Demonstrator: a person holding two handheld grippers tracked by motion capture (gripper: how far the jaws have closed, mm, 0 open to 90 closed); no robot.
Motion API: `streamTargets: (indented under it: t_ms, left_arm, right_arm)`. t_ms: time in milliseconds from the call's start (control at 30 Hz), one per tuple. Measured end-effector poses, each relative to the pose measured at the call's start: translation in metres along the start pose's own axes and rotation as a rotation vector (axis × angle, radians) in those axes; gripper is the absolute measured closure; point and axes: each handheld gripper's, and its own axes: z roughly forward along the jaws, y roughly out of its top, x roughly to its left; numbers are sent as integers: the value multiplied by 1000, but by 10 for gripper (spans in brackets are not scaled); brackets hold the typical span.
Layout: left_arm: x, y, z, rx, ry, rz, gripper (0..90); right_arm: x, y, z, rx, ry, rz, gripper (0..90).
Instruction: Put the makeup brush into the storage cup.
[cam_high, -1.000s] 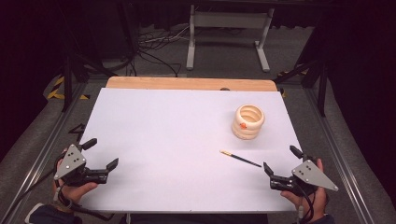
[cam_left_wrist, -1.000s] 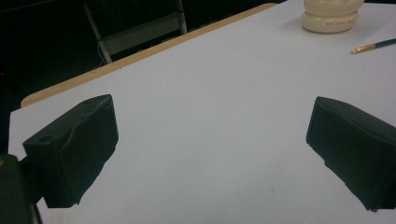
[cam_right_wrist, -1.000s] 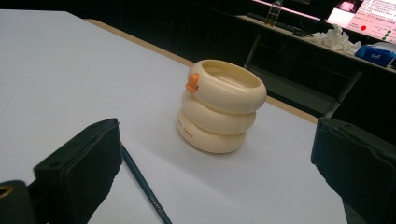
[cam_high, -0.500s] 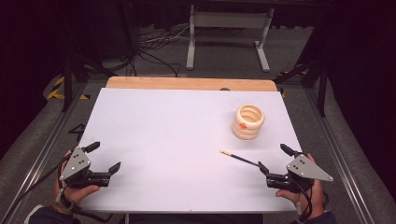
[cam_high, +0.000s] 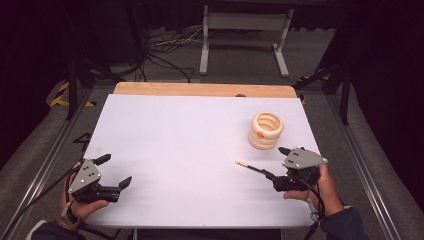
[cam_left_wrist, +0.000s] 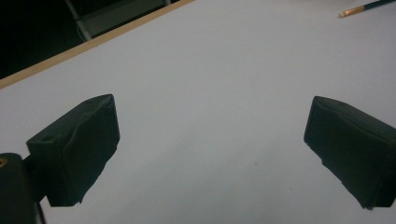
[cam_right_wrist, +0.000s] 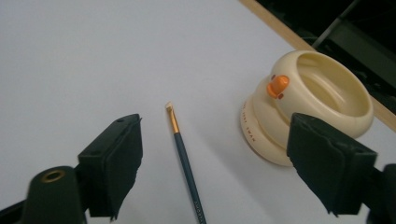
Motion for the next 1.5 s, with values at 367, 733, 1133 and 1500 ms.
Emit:
streamTargets:
  t_ms: [367,733,1133,1500]
  left_arm:
    - [0,-1,1,11,-7,4,44]
    - [0,-1,3,16,-33,-5,44]
    - [0,-2,4,23,-49,-10,44]
    - [1,-2,4,19,-54,-12,44]
  right_arm:
    - [11,31,43,248,122,-167,367]
    - [7,38,88,416,207,-207,505]
    - [-1,36,119,532,244,-219,715]
    - [-3,33,133,588,303,-182,819]
